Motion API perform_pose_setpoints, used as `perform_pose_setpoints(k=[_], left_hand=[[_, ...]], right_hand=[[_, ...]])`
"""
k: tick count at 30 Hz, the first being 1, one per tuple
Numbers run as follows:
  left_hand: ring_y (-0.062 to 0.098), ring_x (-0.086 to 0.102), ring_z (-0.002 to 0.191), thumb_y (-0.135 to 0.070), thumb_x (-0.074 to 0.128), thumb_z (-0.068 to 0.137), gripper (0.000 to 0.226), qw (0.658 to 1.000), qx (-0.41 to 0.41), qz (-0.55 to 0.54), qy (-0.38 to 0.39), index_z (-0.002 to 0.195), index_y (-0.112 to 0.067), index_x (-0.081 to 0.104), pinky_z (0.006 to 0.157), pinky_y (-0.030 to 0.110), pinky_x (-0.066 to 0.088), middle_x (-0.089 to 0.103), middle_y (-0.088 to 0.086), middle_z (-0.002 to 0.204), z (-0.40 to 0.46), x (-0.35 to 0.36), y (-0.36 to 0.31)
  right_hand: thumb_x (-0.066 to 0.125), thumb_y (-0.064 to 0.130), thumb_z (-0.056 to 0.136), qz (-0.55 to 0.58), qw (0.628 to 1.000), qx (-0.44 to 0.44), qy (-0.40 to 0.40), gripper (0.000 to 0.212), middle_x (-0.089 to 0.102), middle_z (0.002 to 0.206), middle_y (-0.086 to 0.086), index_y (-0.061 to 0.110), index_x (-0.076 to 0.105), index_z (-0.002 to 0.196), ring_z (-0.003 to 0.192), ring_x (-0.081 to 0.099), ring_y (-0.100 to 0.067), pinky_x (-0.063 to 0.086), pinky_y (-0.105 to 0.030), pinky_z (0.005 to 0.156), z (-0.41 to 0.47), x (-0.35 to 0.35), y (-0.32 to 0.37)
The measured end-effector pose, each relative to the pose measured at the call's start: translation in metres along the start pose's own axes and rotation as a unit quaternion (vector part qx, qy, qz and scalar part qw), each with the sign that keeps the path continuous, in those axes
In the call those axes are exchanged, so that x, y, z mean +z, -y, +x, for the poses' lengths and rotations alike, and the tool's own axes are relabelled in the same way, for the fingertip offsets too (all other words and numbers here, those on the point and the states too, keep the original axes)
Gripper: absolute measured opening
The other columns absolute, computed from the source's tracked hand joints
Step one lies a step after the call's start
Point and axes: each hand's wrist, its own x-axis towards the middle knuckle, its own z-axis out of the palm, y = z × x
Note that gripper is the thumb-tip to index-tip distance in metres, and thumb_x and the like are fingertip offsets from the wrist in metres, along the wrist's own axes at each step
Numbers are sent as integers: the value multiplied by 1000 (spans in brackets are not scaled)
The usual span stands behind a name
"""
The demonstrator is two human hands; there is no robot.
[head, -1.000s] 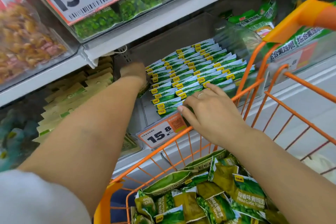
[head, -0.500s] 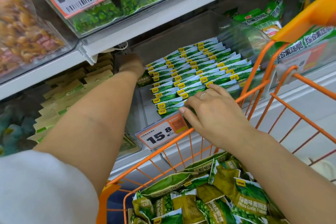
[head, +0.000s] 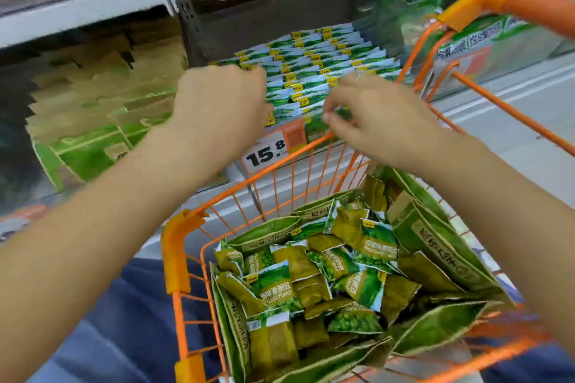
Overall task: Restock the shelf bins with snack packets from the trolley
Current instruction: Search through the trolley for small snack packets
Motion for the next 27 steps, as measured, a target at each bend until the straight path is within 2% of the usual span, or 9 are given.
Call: perform_pose_setpoints(k=[3,6,12,14,16,19,21,24,27], left_hand=[[29,65,59,-41,40,91,32,992,56,-112,-5,88,-19,62,44,21,16,66,2,67,-53,6,-25],[21,61,47,-39,35,88,36,979,85,-186,0,76,-24,65,38,21,28,60,-5,54,-84,30,-43],[15,53,40,-35,38,91,32,949,98,-299,-23,74,-26,64,34,21,33,56,-8,49,-98,43,-55],[16,54,42,-35,36,93,34,951,109,-290,-4,78,-25,65,34,24,38,57,-7,51,-98,47,-54],[20,62,59,-33,35,99,30,954,113,-274,42,92,-25,63,42,25,37,63,-5,66,-96,50,-51],[20,64,77,-33,31,101,28,955,107,-262,84,105,-26,58,46,27,32,65,-5,81,-92,56,-47],[18,64,79,-36,32,101,30,947,108,-288,98,109,-26,59,54,29,45,67,-5,86,-90,57,-44],[12,64,84,-57,37,96,41,891,86,-416,161,115,-28,59,72,33,53,69,-9,95,-89,52,-43],[3,49,60,-67,44,84,33,840,78,-514,157,77,-36,51,57,28,40,52,-10,64,-90,47,-44]], right_hand=[[49,36,93,-34,987,-36,151,18,65,98,-1,24,60,100,95,60,-25,44,-33,72,-27,4,22],[52,32,92,-134,921,-42,363,20,65,100,-2,18,61,102,98,59,-23,40,-33,73,-48,19,28],[63,26,88,-184,853,36,487,34,64,108,-5,13,58,120,99,61,-23,51,-33,69,-64,53,-3],[67,32,87,-169,847,40,502,40,62,110,-5,11,56,120,99,59,-23,47,-34,68,-69,62,-1],[68,32,87,-168,850,33,497,42,58,112,-5,12,52,120,101,58,-24,45,-35,69,-71,67,4],[69,29,86,-134,876,20,463,29,54,101,-3,15,53,106,94,55,-23,42,-31,68,-64,62,2],[73,27,83,2,897,57,438,25,52,80,3,19,50,87,78,51,-18,36,-27,60,-58,54,0],[77,20,80,262,889,130,353,28,54,65,-2,18,49,78,61,47,-16,34,-29,57,-49,40,6],[77,15,79,378,873,120,285,25,53,56,3,17,53,76,56,41,-14,31,-28,56,-43,27,16]])
